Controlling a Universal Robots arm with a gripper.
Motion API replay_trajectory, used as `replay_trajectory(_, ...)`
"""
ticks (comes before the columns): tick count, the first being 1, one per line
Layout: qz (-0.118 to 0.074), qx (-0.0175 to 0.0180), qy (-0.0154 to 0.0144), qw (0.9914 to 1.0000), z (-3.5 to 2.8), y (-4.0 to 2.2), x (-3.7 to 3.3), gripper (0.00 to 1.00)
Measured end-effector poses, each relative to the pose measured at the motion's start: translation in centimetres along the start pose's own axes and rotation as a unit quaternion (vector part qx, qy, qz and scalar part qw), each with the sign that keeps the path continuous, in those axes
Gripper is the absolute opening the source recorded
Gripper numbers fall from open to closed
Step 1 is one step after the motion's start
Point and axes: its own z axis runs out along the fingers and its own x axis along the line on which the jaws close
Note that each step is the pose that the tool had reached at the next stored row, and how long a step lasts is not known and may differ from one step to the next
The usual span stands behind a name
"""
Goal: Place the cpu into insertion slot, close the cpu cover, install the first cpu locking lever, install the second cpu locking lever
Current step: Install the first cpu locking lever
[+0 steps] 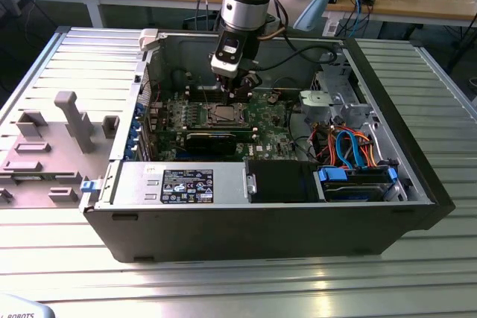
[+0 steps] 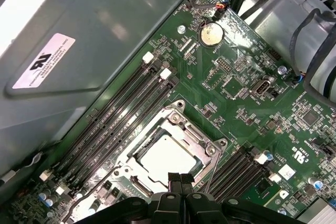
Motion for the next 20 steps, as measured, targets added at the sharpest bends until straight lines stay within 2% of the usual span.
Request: replay_trajectory(20,-0.011,0.0003,-0.0011,0.99994,0.00,0.00,0.00,0.11)
